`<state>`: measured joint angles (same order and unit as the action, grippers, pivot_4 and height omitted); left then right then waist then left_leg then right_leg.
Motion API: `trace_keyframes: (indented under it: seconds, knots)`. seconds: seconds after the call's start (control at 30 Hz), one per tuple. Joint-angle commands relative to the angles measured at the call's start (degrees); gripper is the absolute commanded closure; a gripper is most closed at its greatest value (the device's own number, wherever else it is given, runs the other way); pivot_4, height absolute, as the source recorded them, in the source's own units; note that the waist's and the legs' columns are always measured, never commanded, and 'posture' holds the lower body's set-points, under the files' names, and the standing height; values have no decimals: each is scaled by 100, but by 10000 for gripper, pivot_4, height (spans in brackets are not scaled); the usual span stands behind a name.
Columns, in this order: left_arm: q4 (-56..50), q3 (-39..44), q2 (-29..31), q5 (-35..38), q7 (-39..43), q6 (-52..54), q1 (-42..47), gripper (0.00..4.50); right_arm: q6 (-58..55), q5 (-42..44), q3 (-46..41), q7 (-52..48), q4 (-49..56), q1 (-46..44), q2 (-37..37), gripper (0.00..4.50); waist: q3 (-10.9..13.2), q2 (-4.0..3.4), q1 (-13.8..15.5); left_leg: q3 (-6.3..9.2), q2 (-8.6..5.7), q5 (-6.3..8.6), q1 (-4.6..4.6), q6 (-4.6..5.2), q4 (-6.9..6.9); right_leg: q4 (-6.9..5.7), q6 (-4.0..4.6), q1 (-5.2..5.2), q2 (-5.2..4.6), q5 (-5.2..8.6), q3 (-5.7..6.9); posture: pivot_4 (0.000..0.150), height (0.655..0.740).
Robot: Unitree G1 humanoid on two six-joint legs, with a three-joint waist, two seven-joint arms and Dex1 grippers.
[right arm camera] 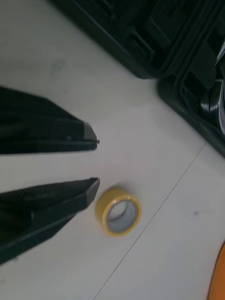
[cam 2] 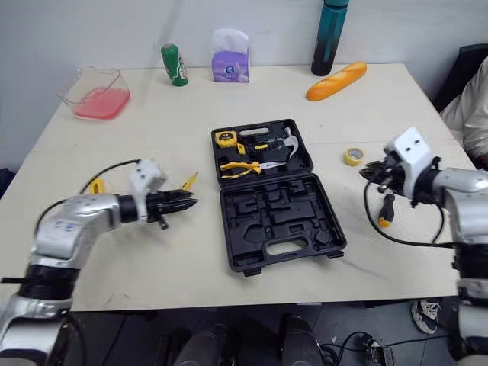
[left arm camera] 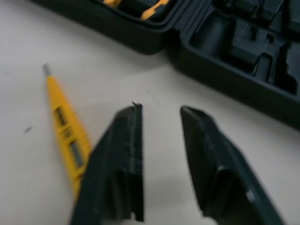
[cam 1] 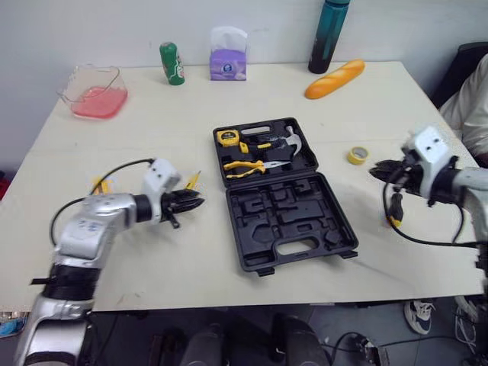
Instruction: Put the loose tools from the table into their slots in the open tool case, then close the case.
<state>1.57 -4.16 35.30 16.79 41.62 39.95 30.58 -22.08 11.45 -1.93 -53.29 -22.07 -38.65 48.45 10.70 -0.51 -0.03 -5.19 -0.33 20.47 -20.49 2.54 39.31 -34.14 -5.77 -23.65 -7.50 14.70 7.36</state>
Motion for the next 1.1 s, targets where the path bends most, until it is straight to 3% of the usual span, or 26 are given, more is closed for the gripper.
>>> trace_keyframes:
  seconds: [0.03,0.3,0.53,0.7,0.93,1.1]
  knots:
    - [459,-149,-197,-338,-202,-295,374,44663,290,-313,218,187,-579,-425,-298,45000,0,0,-2,1,2,0,0,0,0,-1,0,0,1,0,0,1500,7394]
    - [1424,-349,-978,-670,-362,-784,1029,44663,1130,-978,654,673,-2193,-1223,-1224,45000,0,0,-19,2,1,0,-14,0,3,3,-1,-7,0,0,6,1500,7394]
    - [1529,-439,-1279,-765,-284,-765,1165,44663,1515,-1072,749,497,-2550,-1472,-1808,45000,-1,0,15,9,2,-1,-14,1,22,-9,-1,-4,-2,0,7,1500,7394]
    - [1235,-499,-1317,-659,121,-802,1117,44663,1552,-879,795,-59,-1909,-1078,-1986,45000,-1,0,-9,17,3,0,-23,0,31,-9,-2,-4,0,-1,13,1500,7394]
    - [642,-656,-925,-591,949,-954,622,44663,802,-504,738,-491,298,282,-1757,45000,-1,-1,-19,18,7,2,-24,-3,25,-3,-1,-5,5,-1,15,1500,7394]
    - [636,-591,-851,-714,1067,-1215,420,44663,71,-303,598,-302,1606,1069,-1651,45000,-2,0,6,20,8,3,-22,-4,34,-7,-1,-2,3,-1,14,1500,7394]
